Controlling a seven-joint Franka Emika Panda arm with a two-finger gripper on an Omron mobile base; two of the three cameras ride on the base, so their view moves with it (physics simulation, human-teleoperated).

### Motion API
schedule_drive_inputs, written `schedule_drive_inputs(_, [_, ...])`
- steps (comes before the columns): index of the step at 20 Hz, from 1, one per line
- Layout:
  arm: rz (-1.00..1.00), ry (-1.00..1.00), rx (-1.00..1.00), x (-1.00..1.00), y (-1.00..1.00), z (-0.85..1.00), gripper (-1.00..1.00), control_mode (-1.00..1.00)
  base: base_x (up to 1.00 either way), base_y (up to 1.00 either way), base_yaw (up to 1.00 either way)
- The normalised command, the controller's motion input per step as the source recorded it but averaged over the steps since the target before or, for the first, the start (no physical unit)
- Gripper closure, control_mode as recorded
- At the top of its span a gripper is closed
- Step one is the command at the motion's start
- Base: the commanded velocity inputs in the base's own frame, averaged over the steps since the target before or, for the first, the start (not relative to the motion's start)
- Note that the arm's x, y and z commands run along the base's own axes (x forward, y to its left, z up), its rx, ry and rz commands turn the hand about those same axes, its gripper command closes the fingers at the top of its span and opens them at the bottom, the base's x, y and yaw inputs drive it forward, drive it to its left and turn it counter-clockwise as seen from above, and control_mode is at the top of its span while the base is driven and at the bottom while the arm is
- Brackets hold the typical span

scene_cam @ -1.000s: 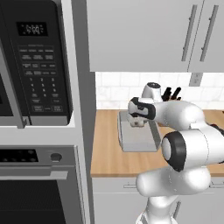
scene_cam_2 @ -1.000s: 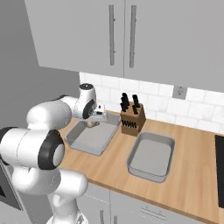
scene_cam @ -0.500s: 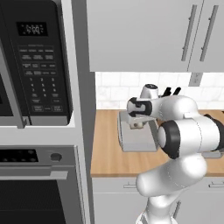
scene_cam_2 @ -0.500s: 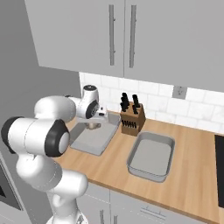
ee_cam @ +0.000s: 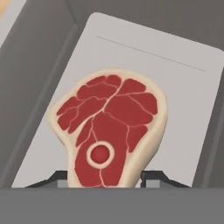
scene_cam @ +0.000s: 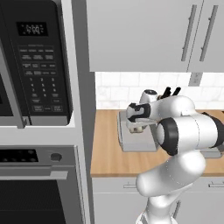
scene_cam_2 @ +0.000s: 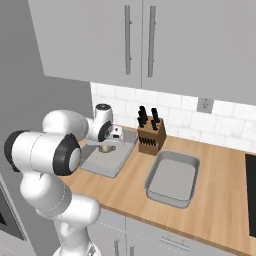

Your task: Place one garlic and one steak in each tupperware on the nearby counter, to pack two identical lunches.

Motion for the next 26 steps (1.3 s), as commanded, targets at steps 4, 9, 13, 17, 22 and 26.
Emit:
schedule_drive_inputs(4, [0.00, 0.00, 0.00, 0.00, 0.00, 0.00, -1.00, -1.00, 0.00, 0.00, 0.00])
schedule_drive_inputs(9, [0.00, 0.01, 0.00, 0.05, 0.00, 0.00, -1.00, -1.00, 0.00, 0.00, 0.00])
schedule_drive_inputs(13, [0.01, 0.01, 0.00, -0.07, 0.00, 0.29, -1.00, -1.00, 0.00, 0.00, 0.00])
schedule_drive_inputs(17, [0.02, 0.00, 0.00, -0.91, 0.00, 0.44, -1.00, -1.00, 0.00, 0.00, 0.00])
schedule_drive_inputs(22, [0.03, 0.00, 0.00, -1.00, 0.00, 0.09, -1.00, -1.00, 0.00, 0.00, 0.00])
schedule_drive_inputs(26, [0.04, 0.00, 0.00, -0.94, 0.00, 0.04, -1.00, -1.00, 0.00, 0.00, 0.00])
